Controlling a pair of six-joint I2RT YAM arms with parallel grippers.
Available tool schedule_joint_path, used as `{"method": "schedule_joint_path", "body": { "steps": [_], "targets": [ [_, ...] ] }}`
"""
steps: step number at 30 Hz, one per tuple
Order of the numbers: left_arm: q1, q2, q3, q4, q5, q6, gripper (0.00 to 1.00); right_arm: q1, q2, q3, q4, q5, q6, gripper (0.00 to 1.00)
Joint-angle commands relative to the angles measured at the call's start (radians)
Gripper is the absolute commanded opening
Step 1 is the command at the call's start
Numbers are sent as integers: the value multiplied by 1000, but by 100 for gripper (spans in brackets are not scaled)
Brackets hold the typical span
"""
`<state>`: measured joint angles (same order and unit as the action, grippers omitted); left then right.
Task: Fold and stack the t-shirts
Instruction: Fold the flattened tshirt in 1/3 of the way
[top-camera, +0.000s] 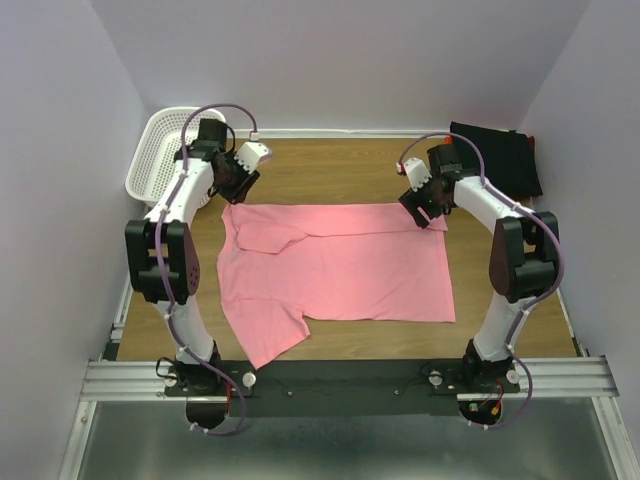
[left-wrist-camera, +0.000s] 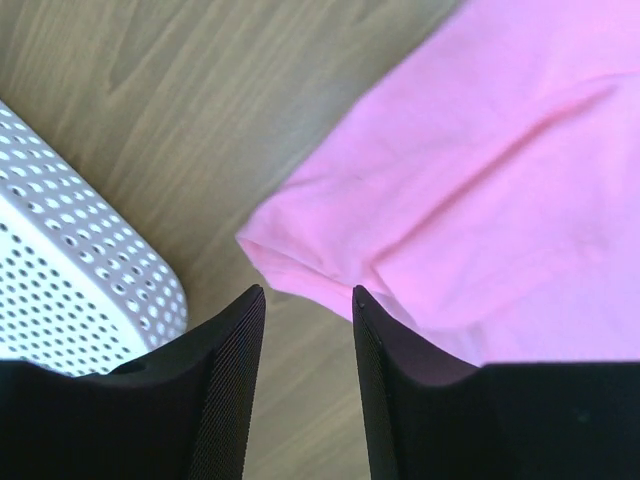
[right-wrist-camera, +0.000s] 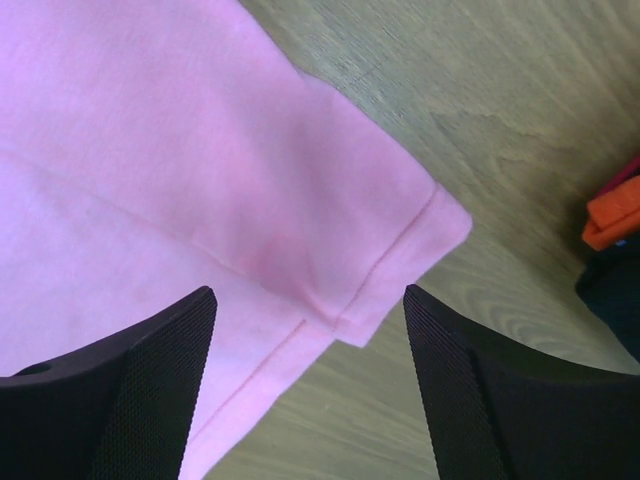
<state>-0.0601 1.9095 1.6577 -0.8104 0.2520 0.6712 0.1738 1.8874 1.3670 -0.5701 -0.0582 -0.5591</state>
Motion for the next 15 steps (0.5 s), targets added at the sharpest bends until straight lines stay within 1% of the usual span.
{"method": "schedule_joint_path", "body": {
  "steps": [1,4,8,15],
  "targets": [
    [26,-82,-131,-39,148,-54,52,-3,-43,-12,-57,6,-64,79],
    [36,-124,-206,-23,174,-76,52,-4,-48,-42,-65,14,-94,67],
    [43,-147,-269,-4,190,-93,52,-5,-39,-48,-65,41,-128,60],
    [52,-139,-303,17,202,-117,52,-11,4,-46,-66,52,-183,58]
  ]
}}
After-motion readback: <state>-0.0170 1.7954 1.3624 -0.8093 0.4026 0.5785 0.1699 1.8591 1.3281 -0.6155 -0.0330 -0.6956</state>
